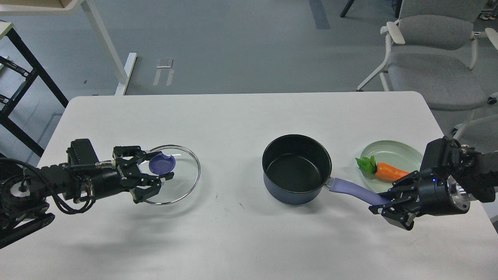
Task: Open pot lid
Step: 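Lift the glass lid off the pot with the left gripper, moving it away, then lower the glass lid onto the table beside the pot with the left gripper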
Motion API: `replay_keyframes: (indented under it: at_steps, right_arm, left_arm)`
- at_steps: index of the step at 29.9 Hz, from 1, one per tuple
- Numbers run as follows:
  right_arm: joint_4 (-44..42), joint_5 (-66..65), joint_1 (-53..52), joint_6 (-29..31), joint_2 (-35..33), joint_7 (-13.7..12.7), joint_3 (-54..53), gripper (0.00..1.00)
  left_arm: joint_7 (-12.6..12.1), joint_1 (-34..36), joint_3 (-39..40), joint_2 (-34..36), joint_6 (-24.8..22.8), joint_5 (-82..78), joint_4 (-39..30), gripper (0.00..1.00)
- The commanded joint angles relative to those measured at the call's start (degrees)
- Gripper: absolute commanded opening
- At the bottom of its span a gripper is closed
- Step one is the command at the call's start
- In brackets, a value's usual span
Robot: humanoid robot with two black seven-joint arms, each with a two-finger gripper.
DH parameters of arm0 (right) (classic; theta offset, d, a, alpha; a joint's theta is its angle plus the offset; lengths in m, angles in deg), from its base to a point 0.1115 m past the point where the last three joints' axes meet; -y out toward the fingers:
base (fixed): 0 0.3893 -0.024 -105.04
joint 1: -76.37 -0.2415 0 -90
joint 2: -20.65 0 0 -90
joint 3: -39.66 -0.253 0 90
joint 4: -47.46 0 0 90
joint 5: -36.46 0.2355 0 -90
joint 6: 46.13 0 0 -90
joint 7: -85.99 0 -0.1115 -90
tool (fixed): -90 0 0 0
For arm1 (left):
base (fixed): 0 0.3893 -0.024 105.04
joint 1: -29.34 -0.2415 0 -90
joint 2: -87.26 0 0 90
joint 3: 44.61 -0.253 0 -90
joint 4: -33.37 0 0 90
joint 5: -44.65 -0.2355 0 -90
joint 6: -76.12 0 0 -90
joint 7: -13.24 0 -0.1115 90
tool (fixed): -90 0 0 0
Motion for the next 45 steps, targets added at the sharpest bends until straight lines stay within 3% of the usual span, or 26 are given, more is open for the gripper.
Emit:
replay_keyframes:
  at_steps: [1, 6, 14, 19, 30, 34, 42, 45]
  right_arm:
    - [0.00, 0.00, 0.08, 0.00, -0.06, -0.01, 0.00, 0.34]
    - [0.00, 0.00, 0.08, 0.00, -0.06, -0.01, 0.00, 0.34]
    - [0.00, 0.00, 0.08, 0.00, -0.06, -0.01, 0.00, 0.34]
    - [0.00, 0.00, 0.08, 0.00, -0.06, -0.01, 0.00, 0.34]
    - [0.00, 0.00, 0.08, 0.00, -0.06, -0.01, 0.00, 0.35]
    - [0.00, 0.00, 0.08, 0.00, -0.06, -0.01, 0.00, 0.35]
    - [0.00, 0.00, 0.08, -0.08, -0.15, -0.01, 0.00, 0.35]
    - [0.00, 0.00, 0.08, -0.08, -0.06, -0.01, 0.00, 0.35]
  left_arm:
    - [-0.01, -2.01, 0.10, 0.06, 2.35, 0.06, 2.38, 0.40]
    - [-0.01, -5.00, 0.10, -0.20, 4.96, 0.14, 4.49, 0.41]
    - [-0.01, -6.15, 0.36, -0.64, 4.96, 0.23, 6.60, 0.42]
    - [-0.01, -6.24, 0.28, -0.90, 4.96, 0.23, 7.92, 0.48]
    - [-0.01, -6.24, 0.10, -1.26, 4.96, 0.32, 8.53, 0.73]
    - [-0.01, -6.24, 0.36, -1.08, 4.96, 0.85, 8.10, 0.97]
    - [-0.01, -5.89, 0.80, 0.23, 4.03, 4.62, 4.50, 0.99]
    - [-0.01, -4.66, 1.24, 3.92, -2.53, 16.09, -3.22, 0.99]
